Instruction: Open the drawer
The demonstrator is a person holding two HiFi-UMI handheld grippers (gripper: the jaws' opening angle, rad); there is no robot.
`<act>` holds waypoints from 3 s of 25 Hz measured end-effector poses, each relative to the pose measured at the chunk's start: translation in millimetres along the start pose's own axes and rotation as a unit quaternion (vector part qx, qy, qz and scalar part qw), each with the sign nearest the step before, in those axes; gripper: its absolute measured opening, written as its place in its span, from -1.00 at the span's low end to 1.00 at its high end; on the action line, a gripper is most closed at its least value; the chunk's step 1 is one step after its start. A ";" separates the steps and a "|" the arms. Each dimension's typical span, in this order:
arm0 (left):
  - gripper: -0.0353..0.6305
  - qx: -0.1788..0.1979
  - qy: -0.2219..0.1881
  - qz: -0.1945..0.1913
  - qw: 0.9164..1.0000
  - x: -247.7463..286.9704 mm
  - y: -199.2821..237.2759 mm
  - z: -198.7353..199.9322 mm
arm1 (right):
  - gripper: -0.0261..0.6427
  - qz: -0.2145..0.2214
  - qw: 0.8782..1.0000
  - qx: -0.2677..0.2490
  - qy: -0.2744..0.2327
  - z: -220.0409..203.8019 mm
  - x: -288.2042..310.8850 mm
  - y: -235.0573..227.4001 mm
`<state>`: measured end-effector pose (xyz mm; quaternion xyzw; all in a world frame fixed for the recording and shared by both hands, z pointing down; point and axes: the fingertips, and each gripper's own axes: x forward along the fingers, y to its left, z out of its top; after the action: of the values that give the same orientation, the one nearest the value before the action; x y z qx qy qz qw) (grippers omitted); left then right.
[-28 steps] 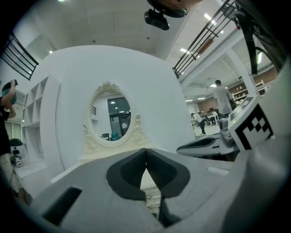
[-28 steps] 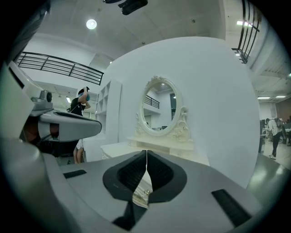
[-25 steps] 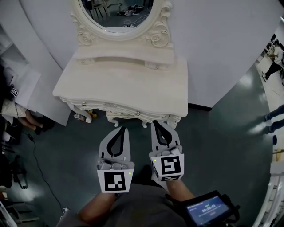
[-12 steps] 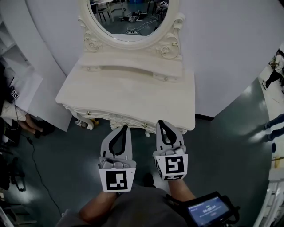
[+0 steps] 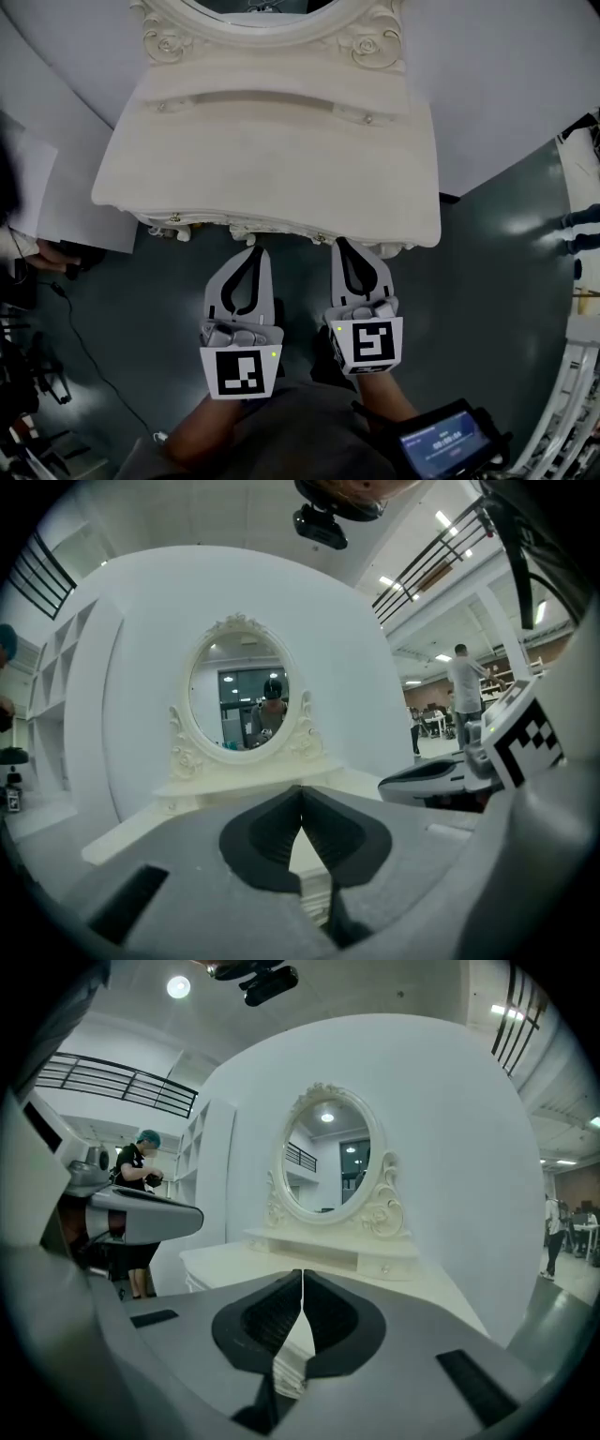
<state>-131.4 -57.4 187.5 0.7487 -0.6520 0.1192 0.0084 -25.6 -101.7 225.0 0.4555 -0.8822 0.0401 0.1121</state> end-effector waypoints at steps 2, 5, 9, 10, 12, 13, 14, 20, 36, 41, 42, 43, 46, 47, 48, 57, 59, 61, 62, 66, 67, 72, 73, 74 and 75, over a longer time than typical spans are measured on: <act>-0.85 -0.005 0.019 -0.013 1.000 4.4 6.2 -27.1 | -0.88 0.002 1.000 0.007 0.023 -29.0 8.0 12.9; -0.85 -0.012 0.045 -0.031 0.998 11.4 9.2 -66.1 | -0.88 -0.003 0.998 0.024 0.055 -71.5 16.6 26.0; -0.85 -0.025 0.072 -0.044 0.996 27.9 3.6 -104.5 | -0.88 -0.017 0.995 0.042 0.089 -120.6 26.2 23.4; -0.85 -0.026 0.077 -0.049 0.996 31.4 0.9 -111.6 | -0.88 -0.022 0.994 0.047 0.095 -130.9 27.6 21.5; -0.85 -0.026 0.084 -0.057 0.995 37.6 -7.8 -122.4 | -0.88 -0.031 0.992 0.055 0.105 -147.4 28.8 14.9; -0.85 -0.026 0.088 -0.060 0.994 40.0 -13.1 -126.6 | -0.88 -0.034 0.992 0.057 0.108 -153.6 29.0 10.9; -0.85 -0.027 0.091 -0.063 0.993 42.0 -18.6 -130.2 | -0.88 -0.038 0.991 0.060 0.110 -158.3 28.8 6.7; -0.85 -0.027 0.103 -0.081 0.991 49.6 -39.7 -140.9 | -0.88 -0.059 0.989 0.065 0.122 -175.9 24.7 -10.7; -0.85 -0.041 0.129 -0.087 0.987 63.2 -34.2 -167.7 | -0.41 -0.082 0.981 0.080 0.157 -209.8 52.7 -27.4; -0.85 -0.045 0.136 -0.091 0.985 65.1 -32.4 -172.2 | -0.41 -0.101 0.977 0.091 0.162 -214.4 64.7 -34.2; -0.85 -0.045 0.138 -0.092 0.985 65.4 -32.0 -173.4 | -0.41 -0.106 0.977 0.095 0.161 -214.4 67.5 -36.8; -0.85 -0.044 0.140 -0.092 0.985 65.4 -31.9 -174.7 | -0.41 -0.109 0.976 0.097 0.160 -214.3 69.9 -38.6; -0.85 -0.044 0.145 -0.091 0.984 65.0 -30.7 -179.9 | -0.41 -0.113 0.976 0.100 0.156 -214.7 74.7 -39.3; -0.85 -0.045 0.146 -0.090 0.984 65.4 -30.1 -181.4 | -0.41 -0.116 0.976 0.102 0.155 -215.4 75.3 -39.5; -0.85 -0.047 0.147 -0.090 0.984 65.9 -29.6 -182.4 | -0.41 -0.120 0.975 0.104 0.155 -216.3 75.4 -39.8; -0.85 -0.050 0.149 -0.089 0.984 67.6 -30.9 -183.0 | -0.55 -0.142 0.969 0.112 0.169 -220.4 73.0 -45.8; -0.85 -0.049 0.149 -0.089 0.984 68.3 -31.4 -181.9 | -0.55 -0.141 0.969 0.110 0.169 -220.5 72.9 -47.1; -0.85 -0.049 0.148 -0.089 0.984 68.5 -31.6 -180.6 | -0.55 -0.140 0.970 0.106 0.169 -219.6 73.2 -48.0; -0.85 -0.049 0.149 -0.089 0.984 68.3 -31.8 -180.5 | -0.55 -0.140 0.970 0.104 0.169 -219.1 73.4 -48.2; -0.85 -0.050 0.148 -0.089 0.984 68.3 -31.6 -180.3 | -0.56 -0.142 0.971 0.101 0.163 -216.7 76.0 -48.9; -0.85 -0.050 0.148 -0.088 0.984 68.4 -31.5 -180.2 | -0.56 -0.142 0.971 0.100 0.162 -217.1 76.1 -49.2; -0.85 -0.049 0.146 -0.088 0.984 69.1 -32.7 -179.8 | -0.56 -0.143 0.972 0.098 0.161 -217.8 75.6 -51.8; -0.85 -0.049 0.146 -0.088 0.984 69.0 -32.5 -179.5 | -0.56 -0.144 0.971 0.099 0.161 -217.3 75.6 -52.1; -0.85 -0.049 0.146 -0.088 0.984 68.9 -32.4 -179.1 | -0.56 -0.146 0.971 0.102 0.162 -217.1 75.6 -52.4; -0.85 -0.049 0.146 -0.088 0.984 68.8 -32.6 -178.8 | -0.56 -0.148 0.970 0.106 0.162 -217.1 75.3 -52.9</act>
<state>-121.1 -89.5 378.9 0.7765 -0.5804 0.1936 0.1505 10.2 -154.8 451.9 0.5776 -0.7659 0.1895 0.2095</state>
